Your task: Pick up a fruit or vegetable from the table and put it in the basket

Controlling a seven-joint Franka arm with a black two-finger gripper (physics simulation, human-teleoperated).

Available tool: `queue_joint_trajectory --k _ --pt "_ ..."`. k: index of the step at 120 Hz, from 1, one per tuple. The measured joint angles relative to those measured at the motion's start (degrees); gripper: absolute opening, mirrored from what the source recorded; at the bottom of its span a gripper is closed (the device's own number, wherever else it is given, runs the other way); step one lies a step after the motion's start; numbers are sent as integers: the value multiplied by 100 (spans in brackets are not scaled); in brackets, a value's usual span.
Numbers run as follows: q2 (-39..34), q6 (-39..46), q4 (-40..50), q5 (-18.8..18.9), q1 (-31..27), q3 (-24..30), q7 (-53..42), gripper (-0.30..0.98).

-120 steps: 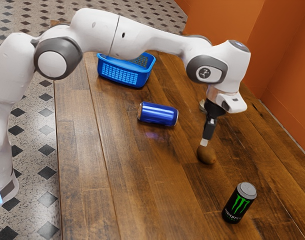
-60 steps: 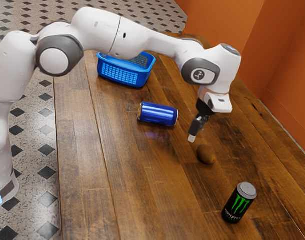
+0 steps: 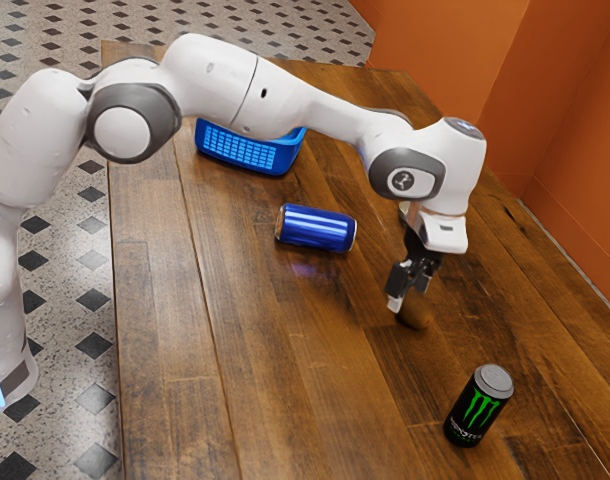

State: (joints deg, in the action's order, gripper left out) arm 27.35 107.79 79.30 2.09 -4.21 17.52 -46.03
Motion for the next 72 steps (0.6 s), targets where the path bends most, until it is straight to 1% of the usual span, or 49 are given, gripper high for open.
queue_joint_trajectory --k 16,54,58,72 --pt "35 74 2 -8 -31 -3 -128 69" --pt "368 164 -69 -43 -36 13 -339 68" --pt "383 179 -72 -69 -37 13 -353 65" --pt "407 332 -77 -252 -48 0 -386 42"
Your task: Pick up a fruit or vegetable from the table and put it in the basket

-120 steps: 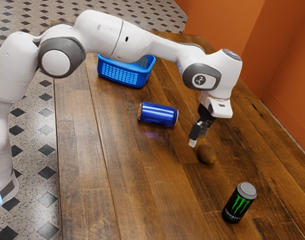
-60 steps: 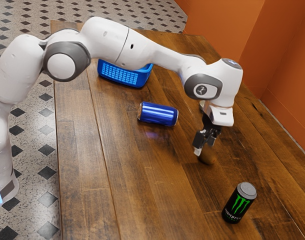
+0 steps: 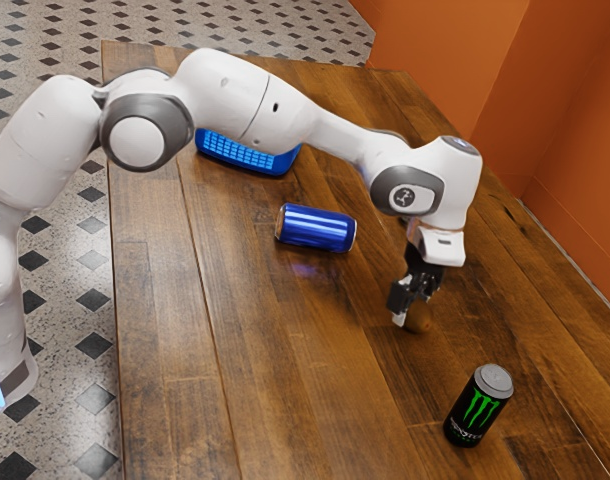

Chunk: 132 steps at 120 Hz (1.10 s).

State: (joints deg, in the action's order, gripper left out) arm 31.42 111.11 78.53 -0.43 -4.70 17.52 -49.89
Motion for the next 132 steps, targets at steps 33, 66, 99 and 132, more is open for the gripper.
queue_joint_trajectory --k 33,66,99,132 --pt "-638 403 149 -250 22 -221 49 25" --pt "-3680 511 2196 -494 -647 -2070 529 29" --pt "-3152 538 2051 -621 -3156 -2186 842 26" --pt "-2796 545 1659 -627 -3457 -2144 983 27"
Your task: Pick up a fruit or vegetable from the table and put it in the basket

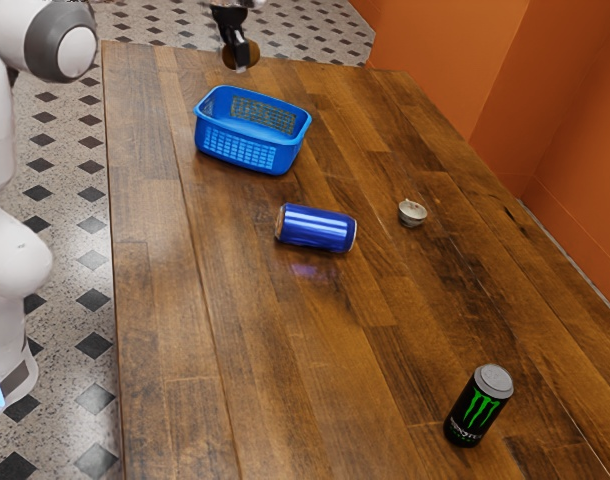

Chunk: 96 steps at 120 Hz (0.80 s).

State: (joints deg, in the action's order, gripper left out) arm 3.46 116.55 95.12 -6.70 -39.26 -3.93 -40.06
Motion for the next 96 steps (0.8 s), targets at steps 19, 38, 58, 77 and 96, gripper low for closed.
queue_joint_trajectory --k 19,38,58,77,96 --pt "18 3 -6 -10 1034 -5 52 27" --pt "102 4 -42 -26 686 -8 87 27" --pt "166 -19 -77 -106 525 12 92 55" --pt "87 129 142 -942 679 21 341 64" --pt "-1366 -438 529 -667 2612 -17 3783 67"
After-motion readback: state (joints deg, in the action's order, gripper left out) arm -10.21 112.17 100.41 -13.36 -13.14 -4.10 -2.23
